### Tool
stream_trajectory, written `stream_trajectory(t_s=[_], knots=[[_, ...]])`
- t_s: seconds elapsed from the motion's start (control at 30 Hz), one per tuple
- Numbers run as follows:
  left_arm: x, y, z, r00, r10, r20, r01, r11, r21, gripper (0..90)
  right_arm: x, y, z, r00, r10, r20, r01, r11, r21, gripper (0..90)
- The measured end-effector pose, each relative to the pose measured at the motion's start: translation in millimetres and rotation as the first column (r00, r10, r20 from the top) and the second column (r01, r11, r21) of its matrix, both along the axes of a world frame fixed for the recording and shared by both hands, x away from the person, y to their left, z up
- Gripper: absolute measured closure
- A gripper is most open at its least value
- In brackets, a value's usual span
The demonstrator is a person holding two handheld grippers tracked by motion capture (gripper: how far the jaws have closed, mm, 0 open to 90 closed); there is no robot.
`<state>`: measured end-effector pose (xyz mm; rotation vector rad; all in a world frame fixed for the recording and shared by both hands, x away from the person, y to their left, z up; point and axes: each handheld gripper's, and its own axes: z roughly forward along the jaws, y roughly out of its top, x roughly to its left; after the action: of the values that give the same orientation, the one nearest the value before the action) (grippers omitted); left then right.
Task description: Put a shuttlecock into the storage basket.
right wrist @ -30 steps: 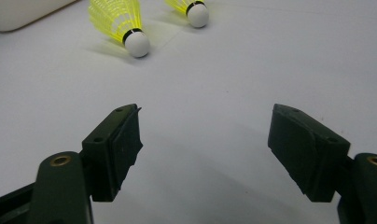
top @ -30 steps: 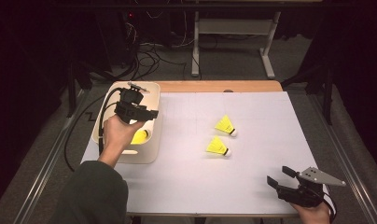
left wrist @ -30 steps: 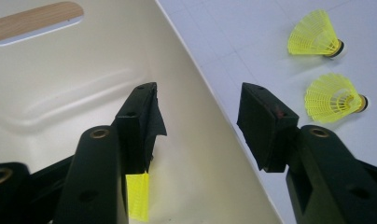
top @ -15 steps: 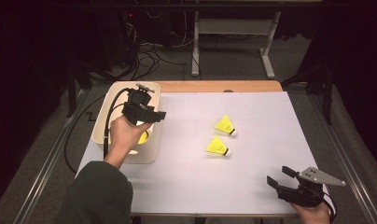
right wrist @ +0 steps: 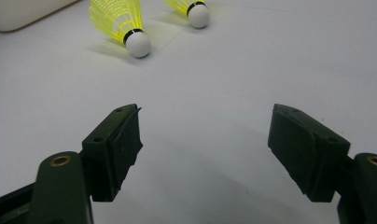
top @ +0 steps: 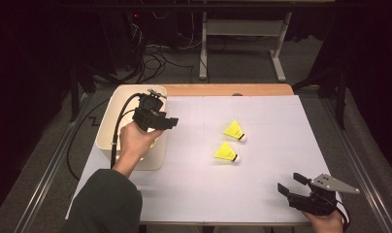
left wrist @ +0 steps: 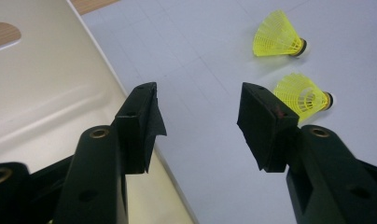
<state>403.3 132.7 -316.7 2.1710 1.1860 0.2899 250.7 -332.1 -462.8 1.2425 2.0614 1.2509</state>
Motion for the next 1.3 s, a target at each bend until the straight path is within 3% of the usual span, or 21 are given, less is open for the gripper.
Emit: stream_trajectory(t_s=[1.3], knots=[[-3.3,-27.7,-12.9,0.9978,-0.064,-0.016,0.064,0.9979,-0.011,47.4,0.8,-0.3,-0.3,1.0,0.002,-0.002,-0.002,1.0,0.005,25.9]])
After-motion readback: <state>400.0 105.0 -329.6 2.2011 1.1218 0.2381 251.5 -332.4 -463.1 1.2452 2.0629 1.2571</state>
